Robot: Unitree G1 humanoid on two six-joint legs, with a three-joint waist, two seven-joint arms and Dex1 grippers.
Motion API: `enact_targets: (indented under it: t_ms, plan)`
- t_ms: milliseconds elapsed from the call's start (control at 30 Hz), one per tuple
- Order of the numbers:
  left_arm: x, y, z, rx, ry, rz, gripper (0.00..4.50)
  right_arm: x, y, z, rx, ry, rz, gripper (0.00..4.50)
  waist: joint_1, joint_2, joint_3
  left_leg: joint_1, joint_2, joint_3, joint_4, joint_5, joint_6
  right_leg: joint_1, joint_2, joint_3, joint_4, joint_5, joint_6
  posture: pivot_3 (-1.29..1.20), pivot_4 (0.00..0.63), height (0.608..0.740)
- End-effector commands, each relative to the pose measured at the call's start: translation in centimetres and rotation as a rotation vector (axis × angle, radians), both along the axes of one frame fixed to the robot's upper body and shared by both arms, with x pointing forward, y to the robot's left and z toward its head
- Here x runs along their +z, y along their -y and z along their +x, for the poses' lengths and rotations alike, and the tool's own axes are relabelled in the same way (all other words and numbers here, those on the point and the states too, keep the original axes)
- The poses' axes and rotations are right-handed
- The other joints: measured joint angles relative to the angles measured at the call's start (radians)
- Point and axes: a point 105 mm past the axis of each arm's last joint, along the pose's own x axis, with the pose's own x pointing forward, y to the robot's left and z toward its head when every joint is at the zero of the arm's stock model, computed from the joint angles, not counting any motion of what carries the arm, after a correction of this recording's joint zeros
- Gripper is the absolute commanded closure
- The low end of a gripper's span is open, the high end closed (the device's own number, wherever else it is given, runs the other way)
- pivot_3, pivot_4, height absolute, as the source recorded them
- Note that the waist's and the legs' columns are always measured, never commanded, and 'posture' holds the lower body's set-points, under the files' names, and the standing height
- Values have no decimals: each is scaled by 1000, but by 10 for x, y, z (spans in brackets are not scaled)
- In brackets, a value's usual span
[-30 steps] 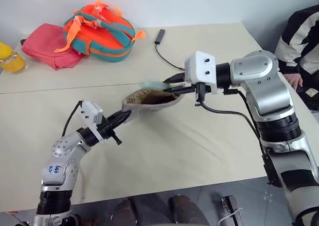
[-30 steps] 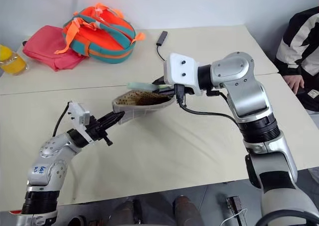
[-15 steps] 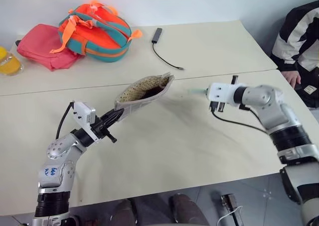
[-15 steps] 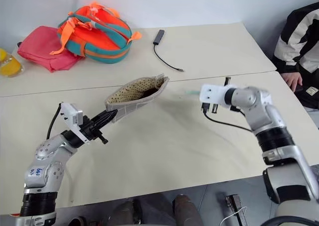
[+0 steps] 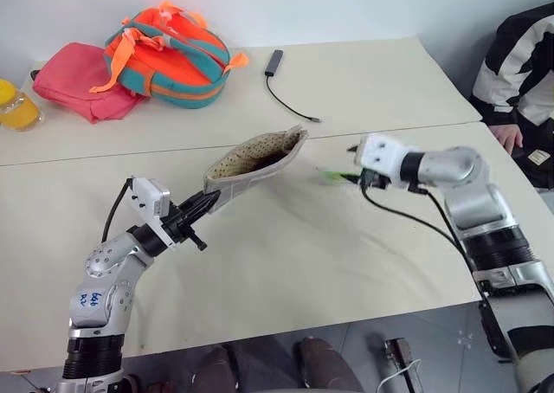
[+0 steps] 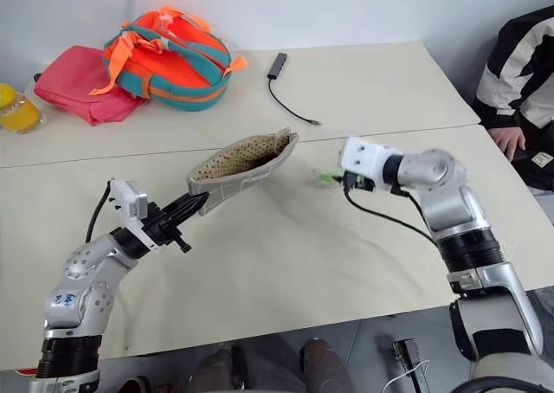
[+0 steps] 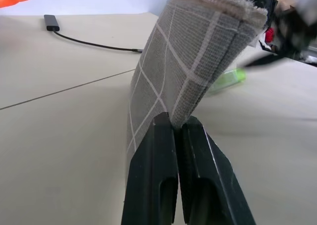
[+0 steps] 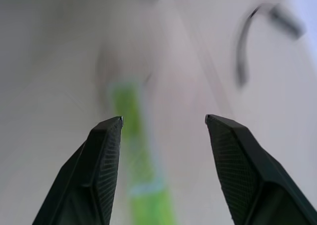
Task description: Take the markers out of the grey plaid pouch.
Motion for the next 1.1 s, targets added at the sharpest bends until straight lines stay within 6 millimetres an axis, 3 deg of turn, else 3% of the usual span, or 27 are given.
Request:
enact_targets:
  t_ms: [33, 133, 233, 367, 400, 633, 733, 867, 1033, 1100]
  plan:
    - [10, 8, -3, -40, 44, -3, 4500, 63, -36, -29, 204, 83, 175, 1693, -1, 0, 0, 0, 0, 0, 0, 0, 0, 0, 0, 0, 0, 0, 0, 0, 150, 740]
    - [10, 12, -3, -57, 41, -1, 4500, 71, -61, -46, 323, 49, 222, 2068, 2, 0, 0, 0, 0, -1, 0, 0, 0, 0, 0, -2, 1, 0, 0, 0, 150, 740]
    - [11, 15, -3, -65, 43, -4, 4500, 67, -77, -52, 367, 38, 210, 2979, 8, 0, 0, -1, 0, -2, 0, 0, 0, 0, -1, -2, 1, 0, 0, 0, 150, 740]
    - [11, 20, -5, -91, 38, -1, 4500, 36, -91, -42, 362, 72, 46, 4368, 6, 0, 0, -1, -1, -1, 1, 0, 0, 0, -1, -2, 1, 0, 0, 0, 150, 740]
    - [11, 22, -6, -102, 36, 0, 4500, 28, -91, -37, 347, 97, -17, 4473, 5, 0, 0, -1, 0, -1, 2, 0, 0, 0, -1, -2, 1, 0, 0, 0, 150, 740]
    - [13, 37, -20, -215, -3, 3, 4500, -7, -97, -16, 353, 239, -348, 4473, 1, 0, 0, -1, 0, -1, 4, 0, 0, -1, -1, -1, 1, 0, 0, 0, 150, 740]
    - [20, 48, -27, -296, -27, -24, 4500, -25, -87, -17, 398, 165, -496, 4473, 0, 0, 0, -1, 0, -1, 4, 0, 0, -1, -1, -1, 1, 0, 0, 0, 150, 740]
    - [15, 50, -36, -403, -157, -96, 4500, 0, -99, -40, 496, 66, -444, 4473, -2, 0, 0, -1, 0, -1, 4, 0, 0, -1, 0, -2, 2, 0, 0, 0, 150, 740]
    - [12, 41, -41, -422, -279, -218, 4500, 2, -95, -59, 530, -48, -476, 4473, 3, 0, 0, 0, 1, -3, 5, 0, 0, 0, -1, -3, 3, 0, 0, 0, 150, 740]
    - [6, 41, -42, -421, -311, -227, 4500, -7, -97, -56, 510, -72, -506, 4473, 3, 0, 0, 0, 1, -3, 5, 0, 0, 0, -1, -3, 3, 0, 0, 0, 150, 740]
